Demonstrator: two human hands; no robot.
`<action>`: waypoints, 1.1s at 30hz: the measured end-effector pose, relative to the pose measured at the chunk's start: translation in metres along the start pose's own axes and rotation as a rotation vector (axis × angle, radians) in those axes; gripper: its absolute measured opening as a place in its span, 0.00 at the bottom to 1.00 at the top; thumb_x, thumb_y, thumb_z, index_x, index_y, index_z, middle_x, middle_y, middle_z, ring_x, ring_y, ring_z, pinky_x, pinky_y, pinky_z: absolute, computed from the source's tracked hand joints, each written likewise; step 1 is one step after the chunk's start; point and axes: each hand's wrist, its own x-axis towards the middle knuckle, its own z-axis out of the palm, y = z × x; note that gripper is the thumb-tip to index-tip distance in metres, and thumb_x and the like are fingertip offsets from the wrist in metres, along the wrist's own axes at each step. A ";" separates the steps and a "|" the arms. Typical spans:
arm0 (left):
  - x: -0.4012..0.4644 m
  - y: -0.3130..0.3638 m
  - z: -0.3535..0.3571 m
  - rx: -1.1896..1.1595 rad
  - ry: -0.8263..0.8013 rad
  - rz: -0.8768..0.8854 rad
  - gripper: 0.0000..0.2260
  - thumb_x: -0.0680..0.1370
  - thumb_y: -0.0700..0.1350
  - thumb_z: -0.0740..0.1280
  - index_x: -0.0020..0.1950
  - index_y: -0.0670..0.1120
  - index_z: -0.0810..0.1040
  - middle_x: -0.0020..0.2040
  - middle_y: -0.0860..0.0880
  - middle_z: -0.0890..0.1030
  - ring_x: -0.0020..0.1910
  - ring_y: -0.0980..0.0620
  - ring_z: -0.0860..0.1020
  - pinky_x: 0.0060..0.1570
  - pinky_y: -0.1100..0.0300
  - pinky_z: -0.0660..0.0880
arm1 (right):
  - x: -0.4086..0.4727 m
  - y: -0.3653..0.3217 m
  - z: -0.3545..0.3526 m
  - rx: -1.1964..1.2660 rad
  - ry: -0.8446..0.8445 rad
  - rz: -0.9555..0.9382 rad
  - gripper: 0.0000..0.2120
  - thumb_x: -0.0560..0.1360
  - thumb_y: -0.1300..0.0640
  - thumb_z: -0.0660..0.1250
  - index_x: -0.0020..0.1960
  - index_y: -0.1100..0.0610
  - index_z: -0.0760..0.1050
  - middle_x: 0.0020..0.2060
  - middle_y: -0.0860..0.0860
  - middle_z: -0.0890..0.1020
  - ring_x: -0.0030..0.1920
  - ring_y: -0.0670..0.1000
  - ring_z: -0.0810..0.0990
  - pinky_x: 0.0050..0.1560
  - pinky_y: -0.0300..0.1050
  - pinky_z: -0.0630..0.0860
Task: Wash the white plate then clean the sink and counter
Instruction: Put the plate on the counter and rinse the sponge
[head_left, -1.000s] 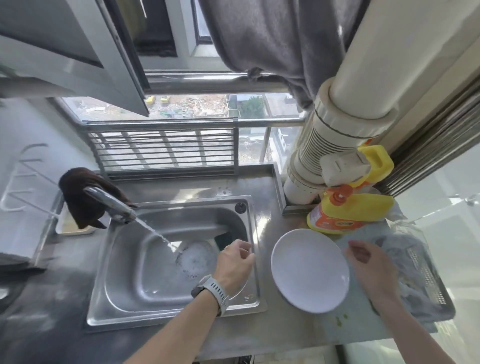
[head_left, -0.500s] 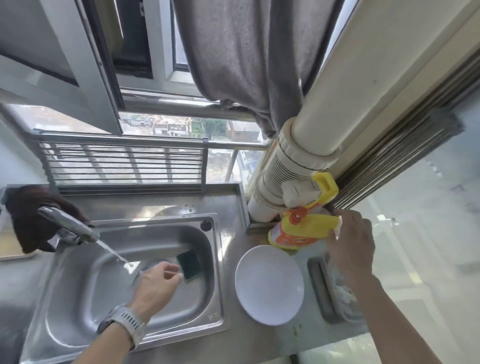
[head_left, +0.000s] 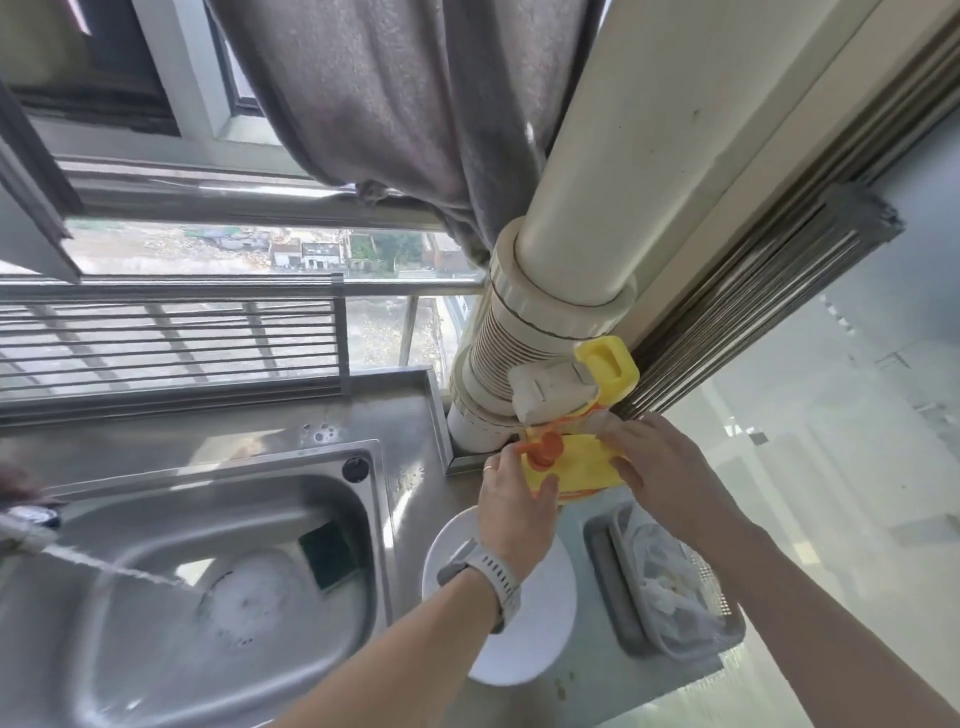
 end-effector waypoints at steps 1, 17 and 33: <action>-0.003 -0.001 -0.003 -0.043 0.019 0.007 0.14 0.79 0.48 0.69 0.65 0.53 0.75 0.61 0.51 0.76 0.58 0.50 0.78 0.62 0.50 0.77 | -0.003 -0.004 -0.008 -0.019 0.046 -0.050 0.14 0.68 0.63 0.77 0.52 0.56 0.82 0.42 0.50 0.82 0.40 0.53 0.76 0.42 0.44 0.76; 0.008 -0.008 -0.181 -0.296 0.211 -0.135 0.17 0.79 0.60 0.67 0.58 0.48 0.77 0.51 0.51 0.83 0.49 0.56 0.83 0.40 0.66 0.78 | 0.089 -0.198 -0.051 0.125 0.084 0.378 0.09 0.68 0.58 0.78 0.46 0.58 0.82 0.36 0.52 0.83 0.38 0.55 0.82 0.40 0.47 0.77; 0.117 -0.043 -0.170 -0.157 -0.176 -0.143 0.16 0.85 0.34 0.55 0.72 0.42 0.72 0.65 0.45 0.80 0.59 0.47 0.83 0.61 0.52 0.80 | 0.171 -0.216 0.028 0.188 0.028 0.608 0.05 0.74 0.63 0.71 0.47 0.66 0.80 0.36 0.59 0.84 0.35 0.59 0.82 0.34 0.47 0.75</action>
